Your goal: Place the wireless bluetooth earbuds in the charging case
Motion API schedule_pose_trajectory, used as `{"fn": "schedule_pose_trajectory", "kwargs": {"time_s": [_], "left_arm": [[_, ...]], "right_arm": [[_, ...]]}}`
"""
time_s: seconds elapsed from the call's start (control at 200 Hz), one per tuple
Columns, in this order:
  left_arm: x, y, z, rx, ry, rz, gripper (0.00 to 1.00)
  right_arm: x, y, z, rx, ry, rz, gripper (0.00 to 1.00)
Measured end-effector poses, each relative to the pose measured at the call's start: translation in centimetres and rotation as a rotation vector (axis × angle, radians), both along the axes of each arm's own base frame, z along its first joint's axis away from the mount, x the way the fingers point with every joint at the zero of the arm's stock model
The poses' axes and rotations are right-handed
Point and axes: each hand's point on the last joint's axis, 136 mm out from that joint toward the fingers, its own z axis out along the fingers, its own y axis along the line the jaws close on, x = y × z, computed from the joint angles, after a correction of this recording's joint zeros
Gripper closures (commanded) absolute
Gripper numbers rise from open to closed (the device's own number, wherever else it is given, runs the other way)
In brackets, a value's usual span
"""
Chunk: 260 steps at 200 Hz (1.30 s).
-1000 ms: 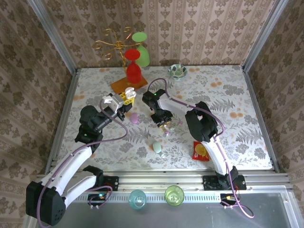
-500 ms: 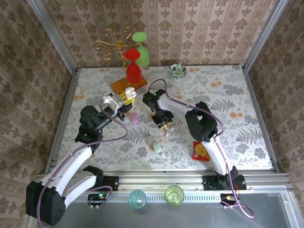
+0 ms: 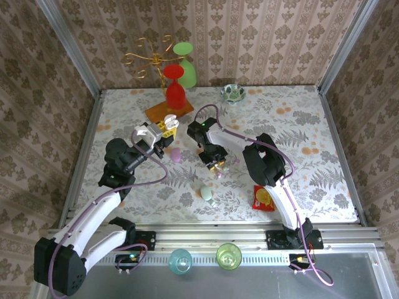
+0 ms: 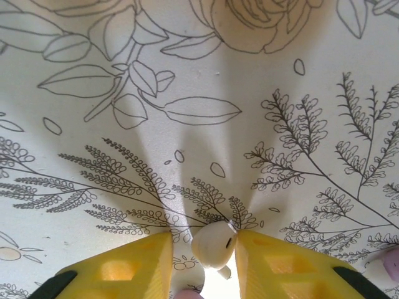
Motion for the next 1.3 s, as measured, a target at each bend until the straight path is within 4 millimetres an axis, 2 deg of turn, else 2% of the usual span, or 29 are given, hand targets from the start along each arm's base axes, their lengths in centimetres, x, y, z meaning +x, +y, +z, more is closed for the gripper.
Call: {"fn": "schedule_pose_trajectory", "kwargs": {"time_s": [0.24,0.49,0.62,0.735,0.915,1.13,1.3], "left_arm": [[0.1,-0.1,-0.2,0.003,0.006,-0.001,1.00],[0.3,-0.2,-0.5,0.006,0.013,-0.002,1.00],[0.5,-0.5,-0.6,0.005,0.013,-0.009,1.00],[0.8,-0.7,-0.4,-0.007,0.000,-0.014,1.00],[1.5,-1.3,-0.7,-0.016,-0.003,-0.022,1.00],[2.3,-2.1,-1.6,-0.020,-0.013,-0.032,1.00],[2.9,-2.7,-3.7,-0.021,-0.015,-0.043,1.00]], "right_arm": [[0.0,0.3,0.0,0.020,0.008,-0.002,0.78],[0.1,0.0,0.1,0.050,-0.016,-0.012,0.77],[0.5,-0.8,1.1,0.091,-0.068,-0.038,0.77],[1.2,-1.2,3.4,0.169,-0.154,-0.076,0.78],[2.1,-1.2,9.0,0.356,-0.336,-0.114,0.78],[2.5,0.1,15.7,0.631,-0.527,-0.121,0.77],[2.0,1.5,20.9,0.860,-0.643,-0.102,0.77]]}}
